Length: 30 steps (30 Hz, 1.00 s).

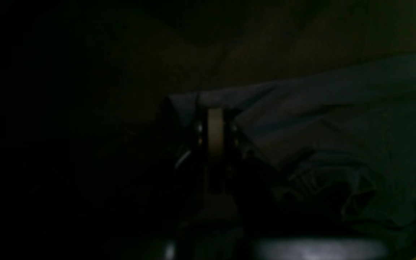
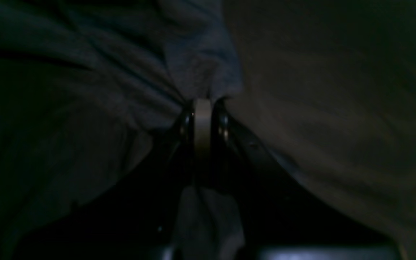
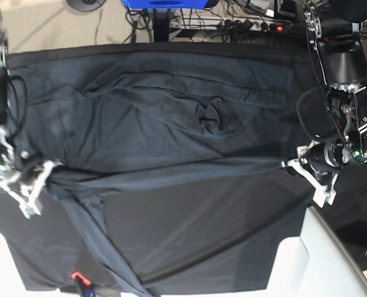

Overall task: Fold the T-shirt properly
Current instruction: 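Lift the held side edges with both grippers and fold toward the collar, then lay the folded half down with both grippers near the collar edge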

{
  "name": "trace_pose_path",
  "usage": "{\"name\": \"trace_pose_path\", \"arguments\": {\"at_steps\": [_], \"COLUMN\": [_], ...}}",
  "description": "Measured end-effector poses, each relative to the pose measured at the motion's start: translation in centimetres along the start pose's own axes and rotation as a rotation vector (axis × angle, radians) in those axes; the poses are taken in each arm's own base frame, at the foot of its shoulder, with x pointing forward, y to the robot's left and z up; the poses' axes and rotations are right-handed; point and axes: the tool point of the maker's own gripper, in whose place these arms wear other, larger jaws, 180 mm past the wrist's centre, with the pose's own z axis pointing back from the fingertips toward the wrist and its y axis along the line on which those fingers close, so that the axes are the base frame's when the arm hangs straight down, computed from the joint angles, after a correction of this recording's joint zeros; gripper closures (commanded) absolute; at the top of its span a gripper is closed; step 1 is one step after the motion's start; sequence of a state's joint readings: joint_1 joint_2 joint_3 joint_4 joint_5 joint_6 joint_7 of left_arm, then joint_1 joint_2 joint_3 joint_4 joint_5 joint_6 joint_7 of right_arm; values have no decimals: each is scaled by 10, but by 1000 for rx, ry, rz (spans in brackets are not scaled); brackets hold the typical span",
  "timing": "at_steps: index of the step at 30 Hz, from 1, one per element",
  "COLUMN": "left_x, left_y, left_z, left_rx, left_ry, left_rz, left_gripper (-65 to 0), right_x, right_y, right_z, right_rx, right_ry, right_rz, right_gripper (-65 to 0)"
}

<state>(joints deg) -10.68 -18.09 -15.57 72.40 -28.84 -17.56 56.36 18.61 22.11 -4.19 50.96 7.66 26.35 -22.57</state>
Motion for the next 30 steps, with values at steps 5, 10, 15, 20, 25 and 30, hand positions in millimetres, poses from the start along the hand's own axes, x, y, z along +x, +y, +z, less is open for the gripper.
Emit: {"name": "trace_pose_path", "arguments": {"at_steps": [5, 10, 15, 20, 25, 30], "left_x": [-6, -21, -25, -23, -36, -40], "left_y": [6, 14, 18, 12, 15, 16], "left_z": [2, 5, 9, 17, 18, 18], "left_rx": [11, 25, 36, 34, 47, 47], "left_ry": [14, 40, 44, 20, 43, 46], "left_rz": [-3, 2, -11, -49, -56, -54], "left_gripper": [0, 0, 0, 0, 0, 0], "right_x": [-8, -38, -33, -44, -47, -65], "right_y": [-6, -12, -7, 3, 15, 31], "right_z": [10, 23, 32, 39, 47, 49], "right_rx": [-48, -109, -129, -134, -131, -112], "right_ry": [18, 94, 102, 153, 175, 231], "right_rz": [37, 44, 57, 69, 72, 66], "right_gripper": [0, 0, 0, 0, 0, 0]}}
